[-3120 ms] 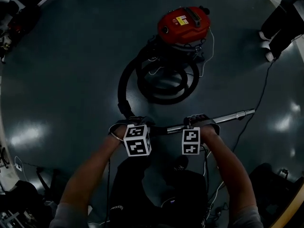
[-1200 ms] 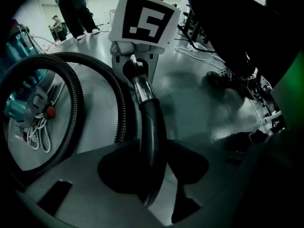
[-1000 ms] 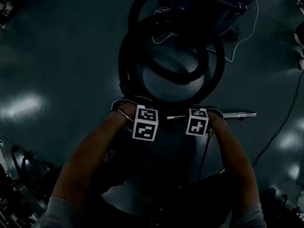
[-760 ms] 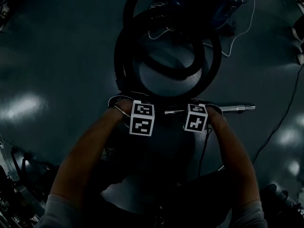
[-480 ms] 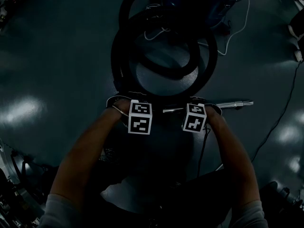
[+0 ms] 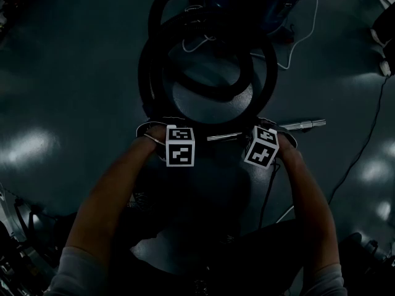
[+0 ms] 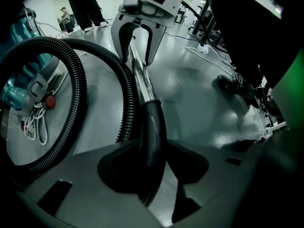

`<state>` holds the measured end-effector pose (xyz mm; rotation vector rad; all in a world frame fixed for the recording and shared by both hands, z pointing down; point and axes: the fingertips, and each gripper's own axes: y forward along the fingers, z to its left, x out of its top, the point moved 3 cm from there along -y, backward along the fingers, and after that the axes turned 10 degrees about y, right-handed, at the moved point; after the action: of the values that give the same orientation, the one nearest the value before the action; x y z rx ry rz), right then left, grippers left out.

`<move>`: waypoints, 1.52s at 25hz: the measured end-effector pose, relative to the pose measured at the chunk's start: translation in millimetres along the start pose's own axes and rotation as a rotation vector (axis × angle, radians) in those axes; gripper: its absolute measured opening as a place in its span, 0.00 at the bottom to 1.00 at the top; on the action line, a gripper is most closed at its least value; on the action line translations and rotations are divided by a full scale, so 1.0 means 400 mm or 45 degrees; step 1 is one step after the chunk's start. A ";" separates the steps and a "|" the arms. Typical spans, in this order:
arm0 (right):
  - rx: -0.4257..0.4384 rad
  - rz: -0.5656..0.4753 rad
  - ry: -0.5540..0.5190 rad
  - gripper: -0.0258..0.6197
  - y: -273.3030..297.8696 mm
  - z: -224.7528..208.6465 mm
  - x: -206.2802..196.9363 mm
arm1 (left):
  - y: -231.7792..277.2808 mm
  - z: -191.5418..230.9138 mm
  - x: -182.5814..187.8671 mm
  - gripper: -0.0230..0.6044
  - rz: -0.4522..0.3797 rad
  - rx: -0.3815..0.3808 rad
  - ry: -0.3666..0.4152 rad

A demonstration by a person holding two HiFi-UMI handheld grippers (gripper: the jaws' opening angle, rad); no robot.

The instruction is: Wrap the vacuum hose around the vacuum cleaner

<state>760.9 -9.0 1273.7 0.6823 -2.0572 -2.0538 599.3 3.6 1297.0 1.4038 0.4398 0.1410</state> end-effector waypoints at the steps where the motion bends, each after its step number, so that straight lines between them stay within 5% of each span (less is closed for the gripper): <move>1: -0.003 -0.014 0.026 0.37 -0.008 -0.006 -0.006 | 0.004 0.002 -0.001 0.33 0.002 -0.007 -0.010; 6: -0.046 -0.029 0.097 0.37 -0.031 -0.018 -0.037 | 0.021 0.002 0.010 0.33 -0.003 -0.058 -0.103; 11: 0.020 -0.031 0.148 0.36 -0.042 -0.011 -0.042 | -0.028 0.045 0.041 0.33 -0.136 -0.042 -0.302; 15: 0.052 -0.073 0.157 0.36 -0.054 -0.003 -0.020 | -0.063 0.050 0.055 0.33 -0.152 0.005 -0.275; 20: -0.077 -0.148 0.120 0.05 -0.078 -0.037 0.016 | -0.126 0.064 0.027 0.32 -0.079 0.080 -0.179; 23: -0.084 -0.168 0.124 0.05 -0.077 -0.040 0.030 | -0.193 0.096 -0.007 0.05 -0.011 0.199 -0.100; 29: -0.104 -0.278 0.168 0.05 -0.139 -0.035 0.100 | -0.322 0.146 0.012 0.05 -0.102 0.310 -0.214; 38: -0.204 -0.412 0.267 0.05 -0.401 0.025 0.090 | -0.519 0.034 0.085 0.05 -0.130 0.279 -0.233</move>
<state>758.2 -7.8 1109.1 1.2091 -1.7386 -2.1674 602.0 -33.0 1089.6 1.5899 0.3821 -0.1215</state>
